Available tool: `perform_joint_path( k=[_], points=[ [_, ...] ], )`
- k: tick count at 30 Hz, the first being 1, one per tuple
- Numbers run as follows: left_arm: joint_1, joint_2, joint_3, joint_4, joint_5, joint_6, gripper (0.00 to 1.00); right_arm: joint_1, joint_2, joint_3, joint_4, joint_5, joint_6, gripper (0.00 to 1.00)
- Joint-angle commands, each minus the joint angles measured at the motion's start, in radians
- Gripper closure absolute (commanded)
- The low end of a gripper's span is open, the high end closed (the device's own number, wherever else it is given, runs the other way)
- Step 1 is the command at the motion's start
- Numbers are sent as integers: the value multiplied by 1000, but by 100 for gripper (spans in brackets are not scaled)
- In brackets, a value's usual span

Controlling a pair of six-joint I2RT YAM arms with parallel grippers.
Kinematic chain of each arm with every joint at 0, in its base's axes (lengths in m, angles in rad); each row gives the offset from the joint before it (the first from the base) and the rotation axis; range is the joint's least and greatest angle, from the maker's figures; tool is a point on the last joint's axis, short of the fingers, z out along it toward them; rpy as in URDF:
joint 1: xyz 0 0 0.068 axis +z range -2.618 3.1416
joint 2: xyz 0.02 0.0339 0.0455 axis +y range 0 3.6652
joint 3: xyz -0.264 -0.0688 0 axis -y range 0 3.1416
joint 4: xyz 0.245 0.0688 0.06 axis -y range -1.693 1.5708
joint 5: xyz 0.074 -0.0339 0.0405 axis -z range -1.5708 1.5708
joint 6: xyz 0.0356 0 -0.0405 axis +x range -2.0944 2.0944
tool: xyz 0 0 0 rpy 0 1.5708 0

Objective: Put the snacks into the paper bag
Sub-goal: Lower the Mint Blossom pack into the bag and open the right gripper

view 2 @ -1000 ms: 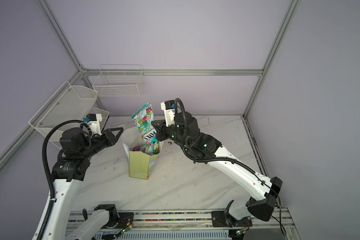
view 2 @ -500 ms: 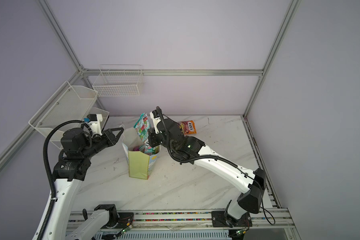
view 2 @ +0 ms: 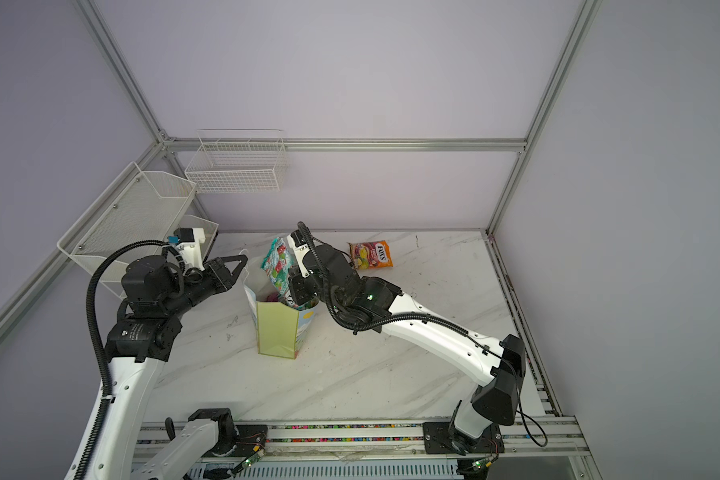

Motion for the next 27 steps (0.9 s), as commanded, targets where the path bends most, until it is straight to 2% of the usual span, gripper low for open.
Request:
perform_joint_path(
  k=[1,3,7,9,25,27],
  points=[
    [1,-15,-33,55,19,5,97,7,-3,40,10,3,-19,89],
    [1,-17,-34,55,19,5,97,8,-2,42,8,1,-19,85],
    [1,-18,-33,54,17,7,97,11,-1,46,4,2,-21,67],
    [1,-18,-35,54,17,6,97,11,-2,48,1,2,-20,62],
    [1,-11,-33,54,9,11,97,14,-25,47,7,22,-21,58],
    [0,-10,-32,54,5,12,97,14,-34,47,10,33,-23,54]
  ],
)
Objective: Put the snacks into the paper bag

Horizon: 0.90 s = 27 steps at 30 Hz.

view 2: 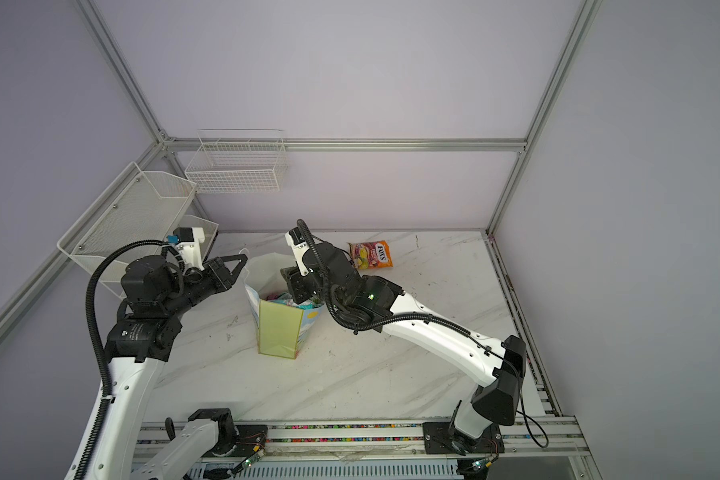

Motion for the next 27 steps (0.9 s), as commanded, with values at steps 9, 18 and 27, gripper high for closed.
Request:
perform_joint_path(
  k=[9,18,27],
  points=[
    [1,-9,-42,45,-8,17,97,7,-87,33,13,158,-22,37],
    [0,-21,-31,19,-65,34,97,-3,-133,2,-18,284,20,28],
    [1,-19,-33,13,-70,39,97,-23,-150,-43,-141,239,138,22]
  ],
)
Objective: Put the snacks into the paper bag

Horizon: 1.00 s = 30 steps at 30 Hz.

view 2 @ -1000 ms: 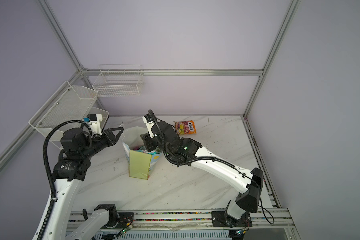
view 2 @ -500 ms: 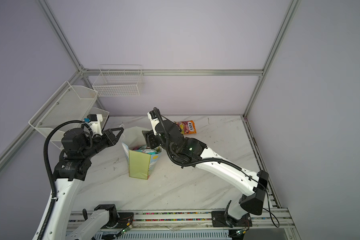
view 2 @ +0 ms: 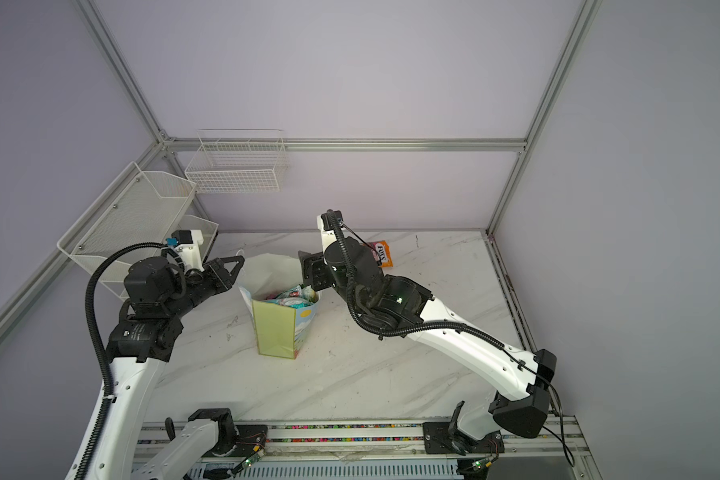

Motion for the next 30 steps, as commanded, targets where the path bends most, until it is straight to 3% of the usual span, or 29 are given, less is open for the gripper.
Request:
perform_joint_path(
  k=[1,6,14,17,19,20,21,27,30],
  points=[
    [1,-13,-17,28,4,31,97,-26,-22,-37,-93,-22,87,22],
    [1,-5,-14,31,29,33,97,-97,-7,-108,-81,-240,159,22],
    [0,8,-16,35,68,32,96,-128,57,-167,83,-413,184,28],
    [1,12,-17,35,76,29,96,-141,95,-151,137,-517,200,43],
    [1,14,-11,37,81,29,96,-143,118,-134,162,-560,204,73],
    [1,16,1,38,85,28,96,-143,123,-126,176,-564,208,95],
    [1,22,21,39,92,26,96,-142,125,-105,177,-560,209,100],
    [0,70,286,-13,167,44,98,-142,32,35,243,-604,180,100],
    [1,31,228,56,167,1,97,-143,-17,-21,277,-599,176,100]
  ],
)
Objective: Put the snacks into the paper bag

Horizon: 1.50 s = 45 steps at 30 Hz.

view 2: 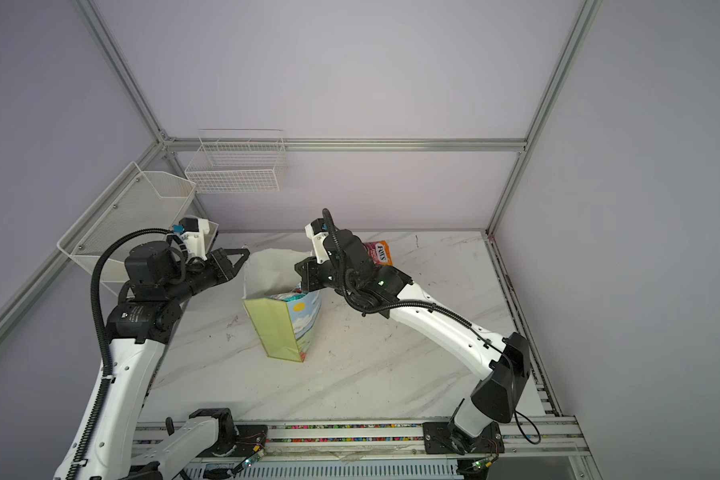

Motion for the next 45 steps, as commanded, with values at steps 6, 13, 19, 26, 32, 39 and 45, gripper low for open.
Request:
perform_joint_path(
  k=[6,13,19,26,32,39,45],
  points=[
    [2,-5,42,124,142,-77,100,-2,-61,20,21,-10,-39,100],
    [-2,-31,-22,225,117,-104,96,-1,-165,-35,46,71,-94,100],
    [0,8,-113,234,123,-84,96,-2,-125,-66,35,90,-111,100],
    [-3,44,-129,245,152,-86,96,-1,-98,-53,-5,119,-143,85],
    [-3,-8,-205,237,157,-59,94,-1,-174,-168,-64,161,-142,58],
    [-3,-32,-215,237,169,-55,94,-2,-275,-177,-113,179,-147,49],
    [-3,-29,-199,213,140,-42,94,-1,-316,-196,-116,187,-145,44]
  ],
)
